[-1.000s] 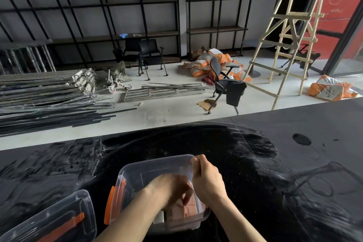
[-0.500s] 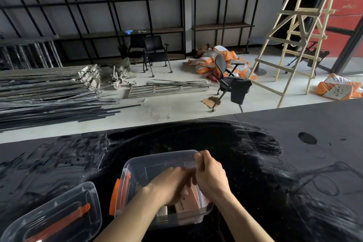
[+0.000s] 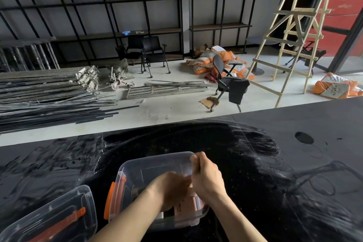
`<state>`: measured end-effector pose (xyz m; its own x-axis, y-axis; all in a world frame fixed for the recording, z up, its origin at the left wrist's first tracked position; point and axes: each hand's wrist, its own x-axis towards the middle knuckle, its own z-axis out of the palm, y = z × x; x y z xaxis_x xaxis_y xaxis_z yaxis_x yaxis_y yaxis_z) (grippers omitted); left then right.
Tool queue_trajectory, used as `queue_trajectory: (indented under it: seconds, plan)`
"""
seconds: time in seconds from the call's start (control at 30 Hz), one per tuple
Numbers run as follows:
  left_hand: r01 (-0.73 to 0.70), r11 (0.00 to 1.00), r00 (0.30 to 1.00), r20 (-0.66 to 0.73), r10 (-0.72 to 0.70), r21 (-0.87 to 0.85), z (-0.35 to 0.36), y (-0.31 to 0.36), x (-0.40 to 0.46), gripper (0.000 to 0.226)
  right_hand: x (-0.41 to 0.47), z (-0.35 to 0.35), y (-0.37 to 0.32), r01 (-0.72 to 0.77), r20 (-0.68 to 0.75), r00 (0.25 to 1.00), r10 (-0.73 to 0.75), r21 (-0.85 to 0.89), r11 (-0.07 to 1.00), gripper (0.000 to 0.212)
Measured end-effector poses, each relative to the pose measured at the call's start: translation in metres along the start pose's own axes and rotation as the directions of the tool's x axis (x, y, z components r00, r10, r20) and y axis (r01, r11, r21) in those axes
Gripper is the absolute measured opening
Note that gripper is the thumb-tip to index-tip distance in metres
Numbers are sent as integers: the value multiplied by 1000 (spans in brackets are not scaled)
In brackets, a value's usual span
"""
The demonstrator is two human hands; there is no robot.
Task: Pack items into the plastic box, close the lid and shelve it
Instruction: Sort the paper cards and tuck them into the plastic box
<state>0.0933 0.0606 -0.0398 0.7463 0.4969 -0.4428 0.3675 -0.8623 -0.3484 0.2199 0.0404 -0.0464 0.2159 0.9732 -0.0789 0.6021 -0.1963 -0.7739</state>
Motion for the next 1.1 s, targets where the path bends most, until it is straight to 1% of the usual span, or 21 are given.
queue_trajectory:
  seconds: [0.1,0.2,0.27,0.37,0.43,0.5,0.57,0.6,0.67,0.7,0.73,0.8,0.87,0.97,1.03,1.1]
  plan:
    - [-35,999,997,-70,37,40,4,0,-2,52,-1,0,0,0,-2,1000,0,5,1000,34]
    - [-27,999,998,-58,28,22,1,0,-6,55,-1,0,-1,5,0,1000,-5,9,1000,33]
    - [18,999,998,-59,-20,-40,3,-1,-7,59,0,1,-1,12,0,1000,-12,3,1000,34]
    - [93,972,994,-33,-102,-217,10,-3,-6,67,-1,0,0,17,-3,1000,-17,-7,1000,33]
    - [182,906,982,22,-187,-383,10,-6,-8,67,-1,0,-1,22,-2,1000,-22,-8,1000,32]
    - [256,793,965,95,-246,-553,8,-9,-13,53,-1,0,-1,26,-7,1000,-26,-15,1000,31]
    - [273,729,959,120,-256,-627,9,-9,-17,39,-1,0,0,32,-14,999,-32,-23,999,31]
    - [279,698,957,132,-258,-660,11,-9,-20,37,-1,0,-1,33,-13,999,-34,-23,999,31]
    - [260,693,959,96,-266,-673,11,-6,-19,41,-1,0,-1,32,-5,999,-32,-16,999,33]
    - [265,688,958,107,-265,-676,12,-4,-17,42,-1,0,-2,30,-2,1000,-30,-17,999,34]
    - [283,677,956,146,-253,-679,11,-2,-14,43,-1,0,-2,28,-1,1000,-28,-21,999,34]
    - [315,688,949,221,-224,-653,9,0,-7,45,-1,0,-2,29,0,1000,-29,-21,999,35]
    - [306,711,952,225,-209,-634,6,-1,-5,46,-1,0,-1,30,1,1000,-30,-15,999,35]
    - [237,767,969,198,-146,-596,7,-3,-11,54,0,0,-2,33,-5,999,-33,-13,999,35]
    - [208,779,971,222,-91,-591,15,-6,-17,61,0,0,-3,32,-10,999,-32,-16,999,35]
    - [146,820,977,211,-32,-553,20,-8,-23,67,-1,0,-4,25,-5,1000,-25,-13,1000,36]
